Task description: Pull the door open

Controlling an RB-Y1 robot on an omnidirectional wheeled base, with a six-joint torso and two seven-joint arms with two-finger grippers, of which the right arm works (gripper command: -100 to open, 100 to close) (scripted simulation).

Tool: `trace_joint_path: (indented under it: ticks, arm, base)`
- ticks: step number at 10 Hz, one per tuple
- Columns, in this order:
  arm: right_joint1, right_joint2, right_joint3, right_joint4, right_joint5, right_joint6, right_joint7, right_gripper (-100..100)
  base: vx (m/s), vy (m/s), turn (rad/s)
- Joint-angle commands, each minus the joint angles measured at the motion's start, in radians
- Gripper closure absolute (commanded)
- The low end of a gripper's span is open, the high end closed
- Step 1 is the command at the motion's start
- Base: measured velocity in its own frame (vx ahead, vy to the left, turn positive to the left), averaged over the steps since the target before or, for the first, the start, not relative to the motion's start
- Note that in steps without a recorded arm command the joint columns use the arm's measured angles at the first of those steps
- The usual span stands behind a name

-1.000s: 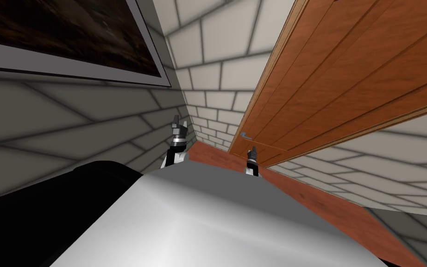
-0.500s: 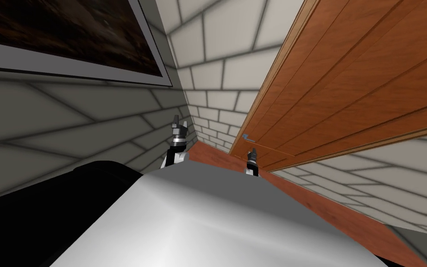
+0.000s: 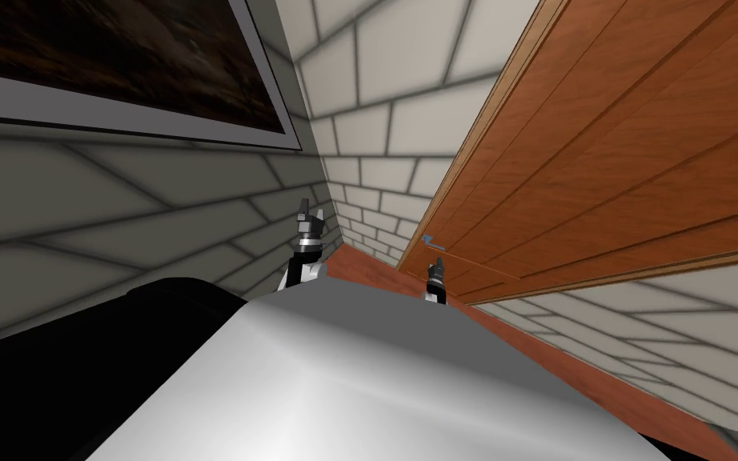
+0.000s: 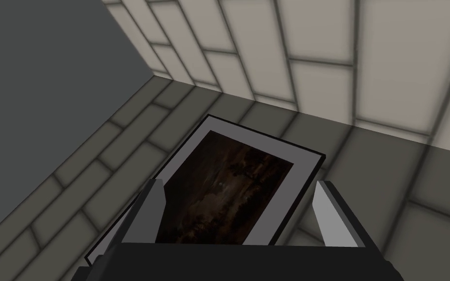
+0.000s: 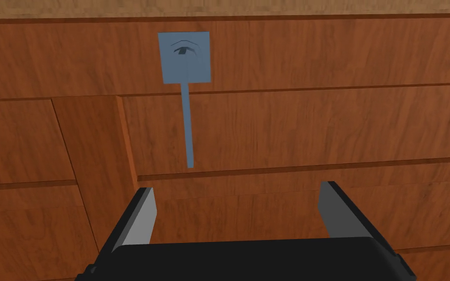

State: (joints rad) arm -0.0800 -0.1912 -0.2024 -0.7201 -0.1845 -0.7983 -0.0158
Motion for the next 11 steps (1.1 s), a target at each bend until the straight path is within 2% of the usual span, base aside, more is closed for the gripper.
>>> trace_joint_path:
  ticks: [1, 6, 7, 11]
  arm:
    - [-0.01, -0.001, -0.006, 0.039, -0.008, -0.006, -0.003, -100]
    - [-0.042, -0.008, -0.018, 0.14, -0.023, -0.028, -0.011, -100]
    - [-0.049, -0.012, -0.016, 0.147, -0.021, -0.034, -0.013, -100]
    - [-0.029, -0.033, -0.029, 0.165, -0.031, -0.055, -0.034, -100]
  base:
    - [0.116, -0.052, 0.128]
    - [0.074, -0.033, 0.077]
    - [0.03, -0.017, 0.015]
    - [0.172, -0.032, 0.068]
